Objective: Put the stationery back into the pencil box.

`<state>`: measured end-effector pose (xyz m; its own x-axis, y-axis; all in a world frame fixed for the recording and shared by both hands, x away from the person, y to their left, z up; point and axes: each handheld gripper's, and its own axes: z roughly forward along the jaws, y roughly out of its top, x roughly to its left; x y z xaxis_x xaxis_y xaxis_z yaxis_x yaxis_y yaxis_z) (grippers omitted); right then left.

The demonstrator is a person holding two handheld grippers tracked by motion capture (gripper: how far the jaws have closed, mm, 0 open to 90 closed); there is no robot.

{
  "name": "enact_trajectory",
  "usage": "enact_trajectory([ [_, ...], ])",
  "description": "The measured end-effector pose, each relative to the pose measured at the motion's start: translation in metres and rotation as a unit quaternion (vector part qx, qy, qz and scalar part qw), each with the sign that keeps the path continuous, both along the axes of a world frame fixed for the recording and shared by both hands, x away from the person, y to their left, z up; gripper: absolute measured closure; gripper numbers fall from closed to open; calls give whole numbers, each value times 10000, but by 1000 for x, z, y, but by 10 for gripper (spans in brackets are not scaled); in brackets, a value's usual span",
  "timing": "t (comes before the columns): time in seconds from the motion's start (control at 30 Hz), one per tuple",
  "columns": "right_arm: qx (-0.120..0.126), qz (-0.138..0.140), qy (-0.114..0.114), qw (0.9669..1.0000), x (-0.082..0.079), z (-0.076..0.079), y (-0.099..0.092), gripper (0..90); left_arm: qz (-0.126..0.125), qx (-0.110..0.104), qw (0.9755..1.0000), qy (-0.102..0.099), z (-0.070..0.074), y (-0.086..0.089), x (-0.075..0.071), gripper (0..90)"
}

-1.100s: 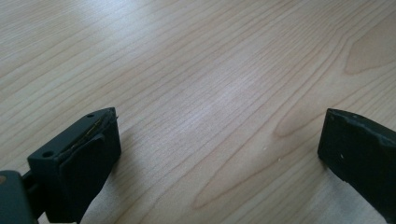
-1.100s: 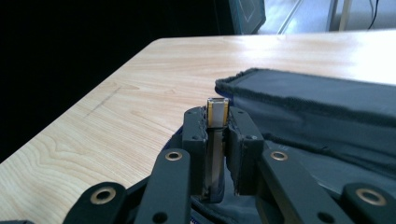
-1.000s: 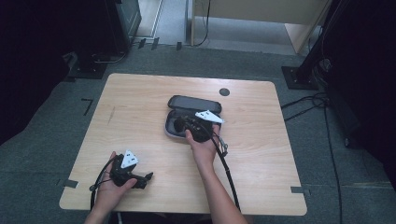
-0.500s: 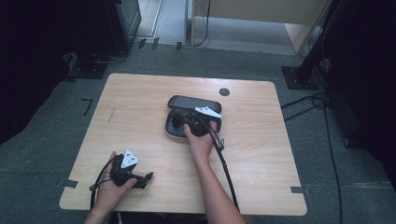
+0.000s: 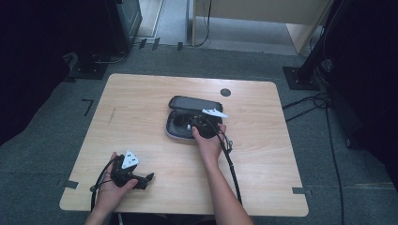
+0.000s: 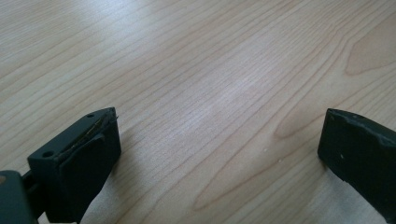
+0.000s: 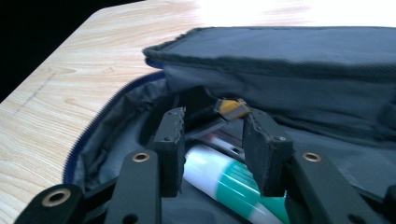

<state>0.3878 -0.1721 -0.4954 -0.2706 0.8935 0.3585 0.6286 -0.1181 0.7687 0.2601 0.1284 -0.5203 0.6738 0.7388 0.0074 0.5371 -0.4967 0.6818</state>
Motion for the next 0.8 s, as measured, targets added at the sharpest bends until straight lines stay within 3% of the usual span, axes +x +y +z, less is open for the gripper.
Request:
enact_trajectory([
  [0.17, -20, -49, -101, 9999, -7, 2, -11, 573, 3, -4, 10000, -1, 0, 0, 0, 0],
  [0.3, -143, 90, -237, 9996, -16, 8, -13, 541, -7, 7, 10000, -3, 0, 0, 0, 0],
  [0.53, 1, 290, -488, 9984, -34, 20, -21, 459, -7, 12, 10000, 0, 0, 0, 0, 0],
  [0.8, -218, 592, -619, 9961, -54, 34, -31, 339, -7, 14, 10000, 1, 0, 0, 0, 0],
])
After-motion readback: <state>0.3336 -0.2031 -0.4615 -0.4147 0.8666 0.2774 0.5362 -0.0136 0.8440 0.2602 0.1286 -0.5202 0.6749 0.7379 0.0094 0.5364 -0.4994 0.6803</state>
